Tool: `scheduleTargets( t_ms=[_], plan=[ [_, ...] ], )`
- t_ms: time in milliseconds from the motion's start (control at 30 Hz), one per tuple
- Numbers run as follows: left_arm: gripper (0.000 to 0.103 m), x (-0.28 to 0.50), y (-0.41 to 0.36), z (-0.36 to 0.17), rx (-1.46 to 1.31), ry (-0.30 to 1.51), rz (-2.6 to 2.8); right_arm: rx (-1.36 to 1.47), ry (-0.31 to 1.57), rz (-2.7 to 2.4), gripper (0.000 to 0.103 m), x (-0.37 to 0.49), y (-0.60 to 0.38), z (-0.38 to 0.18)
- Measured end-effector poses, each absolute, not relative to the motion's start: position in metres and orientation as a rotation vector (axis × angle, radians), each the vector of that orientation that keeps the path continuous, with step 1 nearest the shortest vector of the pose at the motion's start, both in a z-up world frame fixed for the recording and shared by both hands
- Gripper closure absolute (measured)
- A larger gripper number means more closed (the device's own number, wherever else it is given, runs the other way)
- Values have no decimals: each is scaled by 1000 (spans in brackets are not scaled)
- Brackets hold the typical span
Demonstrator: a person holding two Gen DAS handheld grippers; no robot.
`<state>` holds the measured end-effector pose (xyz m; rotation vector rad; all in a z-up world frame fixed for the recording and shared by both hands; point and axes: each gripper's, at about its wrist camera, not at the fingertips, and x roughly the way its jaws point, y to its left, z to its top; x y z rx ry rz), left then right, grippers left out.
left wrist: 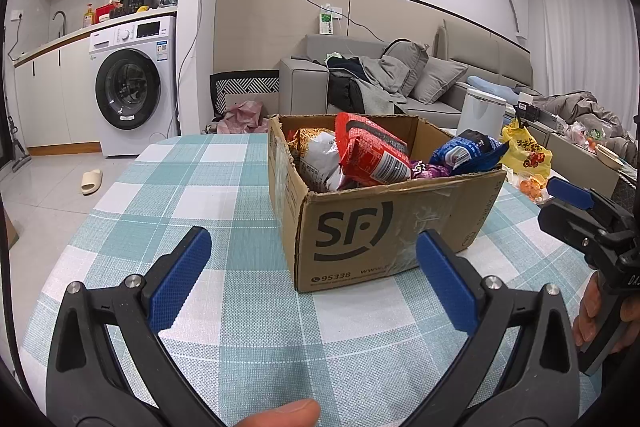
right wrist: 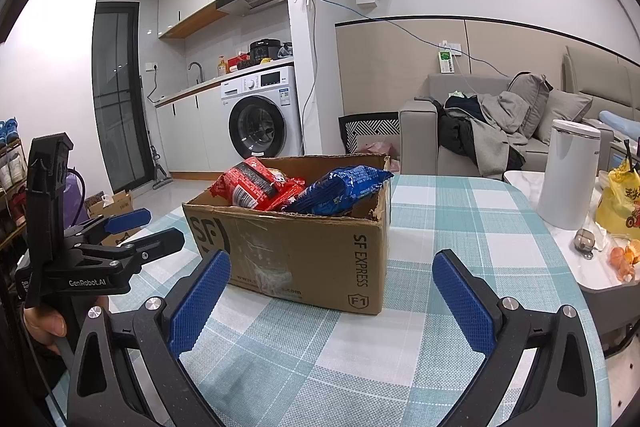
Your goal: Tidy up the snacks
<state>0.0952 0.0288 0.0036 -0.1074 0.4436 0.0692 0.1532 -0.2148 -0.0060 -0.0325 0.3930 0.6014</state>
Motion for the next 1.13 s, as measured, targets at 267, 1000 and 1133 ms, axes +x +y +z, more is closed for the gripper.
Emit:
scheduleTargets(
  t_ms=[267,1000,1133],
  plan=[
    [1,95,29,3,-107,443,70,-33,393,601,0,153,-215,-6],
    [1,95,27,4,-100,438,66,-35,393,601,0,153,-215,-6],
    [1,96,25,7,-97,434,67,-34,393,601,0,153,-214,-6]
  ],
)
